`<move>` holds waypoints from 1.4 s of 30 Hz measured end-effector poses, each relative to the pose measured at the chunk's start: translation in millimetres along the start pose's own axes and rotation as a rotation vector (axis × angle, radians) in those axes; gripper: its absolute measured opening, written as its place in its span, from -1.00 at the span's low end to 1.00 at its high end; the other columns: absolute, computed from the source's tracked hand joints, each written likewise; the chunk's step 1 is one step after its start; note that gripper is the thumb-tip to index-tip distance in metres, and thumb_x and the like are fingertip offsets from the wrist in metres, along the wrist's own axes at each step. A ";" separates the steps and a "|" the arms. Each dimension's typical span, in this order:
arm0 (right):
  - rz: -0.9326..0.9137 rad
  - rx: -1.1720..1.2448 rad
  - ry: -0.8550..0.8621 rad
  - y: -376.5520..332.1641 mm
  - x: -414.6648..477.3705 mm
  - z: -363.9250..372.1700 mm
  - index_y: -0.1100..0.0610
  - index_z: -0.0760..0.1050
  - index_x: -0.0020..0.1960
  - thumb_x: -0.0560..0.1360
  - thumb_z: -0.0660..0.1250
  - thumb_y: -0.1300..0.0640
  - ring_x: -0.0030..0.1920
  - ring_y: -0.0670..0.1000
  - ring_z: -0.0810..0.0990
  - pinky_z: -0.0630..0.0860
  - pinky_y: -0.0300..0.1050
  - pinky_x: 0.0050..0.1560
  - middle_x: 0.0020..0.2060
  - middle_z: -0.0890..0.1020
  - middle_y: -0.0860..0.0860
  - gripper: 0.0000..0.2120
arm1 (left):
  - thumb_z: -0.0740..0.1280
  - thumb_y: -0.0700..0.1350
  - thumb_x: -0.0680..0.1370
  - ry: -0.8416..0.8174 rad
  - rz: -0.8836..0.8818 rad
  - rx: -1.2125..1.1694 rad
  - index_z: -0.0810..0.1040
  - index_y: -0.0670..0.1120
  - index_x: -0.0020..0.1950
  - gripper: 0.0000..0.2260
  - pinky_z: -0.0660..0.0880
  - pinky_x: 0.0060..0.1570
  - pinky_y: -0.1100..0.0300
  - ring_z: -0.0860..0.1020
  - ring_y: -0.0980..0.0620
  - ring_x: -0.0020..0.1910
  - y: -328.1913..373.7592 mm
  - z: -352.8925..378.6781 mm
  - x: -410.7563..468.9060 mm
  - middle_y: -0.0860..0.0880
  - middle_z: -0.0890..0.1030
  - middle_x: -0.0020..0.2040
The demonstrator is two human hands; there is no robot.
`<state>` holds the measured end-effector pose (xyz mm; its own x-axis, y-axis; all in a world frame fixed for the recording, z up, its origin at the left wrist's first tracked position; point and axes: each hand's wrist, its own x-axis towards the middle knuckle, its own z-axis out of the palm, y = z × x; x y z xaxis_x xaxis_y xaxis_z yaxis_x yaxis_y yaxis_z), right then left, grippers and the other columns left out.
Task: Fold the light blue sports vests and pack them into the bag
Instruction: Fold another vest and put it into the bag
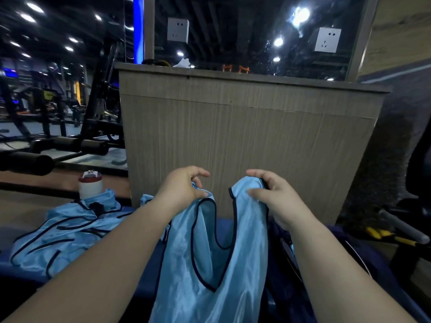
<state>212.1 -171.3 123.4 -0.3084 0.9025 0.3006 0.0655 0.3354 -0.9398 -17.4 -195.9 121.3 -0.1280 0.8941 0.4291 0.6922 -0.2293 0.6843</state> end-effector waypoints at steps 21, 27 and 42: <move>-0.206 -0.604 0.256 23.2 9.2 -3.0 0.04 0.65 0.02 0.55 0.39 0.06 -0.09 -0.11 0.51 0.38 -0.33 -0.12 -0.11 0.48 -0.15 -0.90 | 0.43 0.00 0.51 0.027 0.103 0.348 0.64 0.02 -0.05 -0.91 0.37 -0.08 0.19 0.47 0.08 -0.06 -1.8 8.7 14.4 0.12 0.44 -0.11; -0.145 -0.521 0.269 19.7 10.1 -19.4 -0.03 0.59 -0.13 0.57 0.35 0.08 -0.07 -0.13 0.50 0.44 -0.42 -0.21 -0.04 0.41 -0.17 -0.88 | 0.35 0.12 0.54 0.103 0.060 0.445 0.66 0.07 0.02 -0.81 0.28 0.04 0.19 0.47 -0.03 0.07 -15.1 -2.8 20.6 0.11 0.47 -0.04; -0.065 -0.196 0.089 11.5 -0.3 6.2 0.11 0.68 -0.14 0.47 0.48 0.08 -0.36 -0.11 0.53 0.46 -0.21 -0.35 -0.33 0.63 0.02 -0.90 | 0.44 0.21 0.43 -0.275 -0.076 -0.220 0.60 0.16 0.08 -0.72 0.45 -0.06 0.32 0.58 0.22 0.00 24.4 27.9 0.7 0.15 0.62 0.03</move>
<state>207.1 -169.3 111.5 -0.2334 0.8946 0.3810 0.2344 0.4321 -0.8709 19.2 -190.1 121.9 0.0429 0.9750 0.2179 0.5148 -0.2085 0.8315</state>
